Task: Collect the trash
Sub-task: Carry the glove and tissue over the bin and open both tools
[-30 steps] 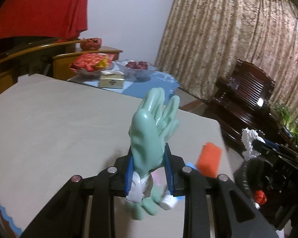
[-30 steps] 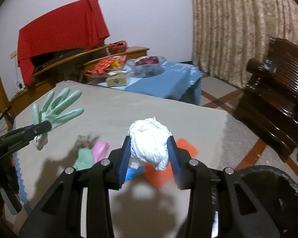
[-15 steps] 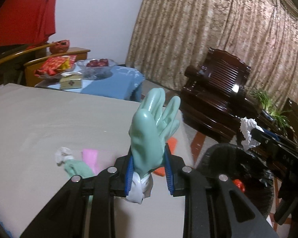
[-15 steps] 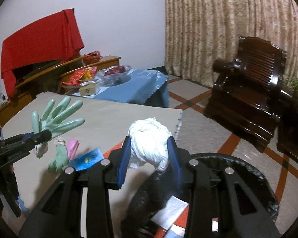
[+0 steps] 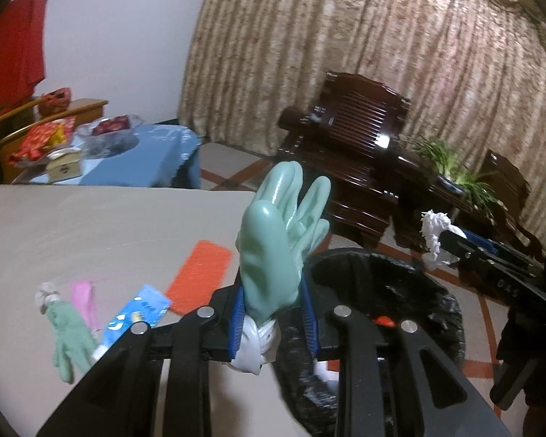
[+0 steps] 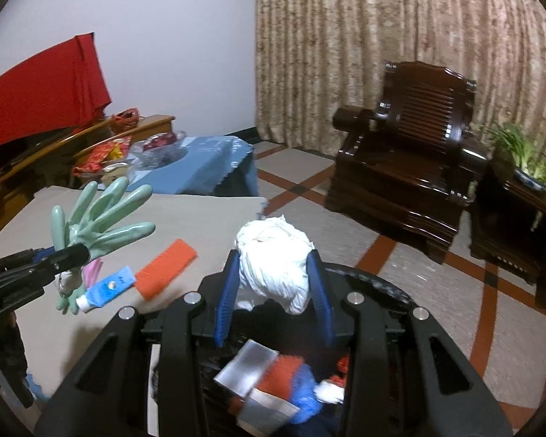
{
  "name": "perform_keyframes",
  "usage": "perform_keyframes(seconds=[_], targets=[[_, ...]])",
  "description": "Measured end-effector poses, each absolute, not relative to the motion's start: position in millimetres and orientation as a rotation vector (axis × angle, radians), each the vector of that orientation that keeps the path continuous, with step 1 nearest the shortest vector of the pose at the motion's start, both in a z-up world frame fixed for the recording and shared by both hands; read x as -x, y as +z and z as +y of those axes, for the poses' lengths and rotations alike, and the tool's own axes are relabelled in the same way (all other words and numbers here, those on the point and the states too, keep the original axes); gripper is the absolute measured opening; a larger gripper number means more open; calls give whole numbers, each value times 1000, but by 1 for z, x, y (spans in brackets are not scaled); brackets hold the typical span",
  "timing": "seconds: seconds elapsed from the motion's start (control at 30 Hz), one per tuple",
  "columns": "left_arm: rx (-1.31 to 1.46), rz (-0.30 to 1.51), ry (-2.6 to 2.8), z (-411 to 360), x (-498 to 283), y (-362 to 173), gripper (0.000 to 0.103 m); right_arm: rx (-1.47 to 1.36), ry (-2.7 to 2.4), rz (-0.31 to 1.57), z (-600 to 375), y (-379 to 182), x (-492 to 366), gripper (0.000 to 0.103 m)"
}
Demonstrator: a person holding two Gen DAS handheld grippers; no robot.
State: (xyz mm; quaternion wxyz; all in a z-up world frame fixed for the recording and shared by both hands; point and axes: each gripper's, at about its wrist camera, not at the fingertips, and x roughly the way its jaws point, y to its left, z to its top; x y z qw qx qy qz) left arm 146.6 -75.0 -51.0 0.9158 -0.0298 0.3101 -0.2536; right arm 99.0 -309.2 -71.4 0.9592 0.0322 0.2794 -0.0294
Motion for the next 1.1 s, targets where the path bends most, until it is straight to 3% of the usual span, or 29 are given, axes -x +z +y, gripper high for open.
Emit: perform_keyframes(seconds=[1.0, 1.07, 1.1], targets=[[-46, 728, -750, -199, -141, -98, 29, -104, -204, 657, -384, -123, -74, 39], [-42, 739, -754, -198, -144, -99, 34, -98, -207, 663, -384, -125, -75, 45], [-35, 746, -756, -198, -145, -100, 39, -98, -211, 663, -384, -125, -75, 53]])
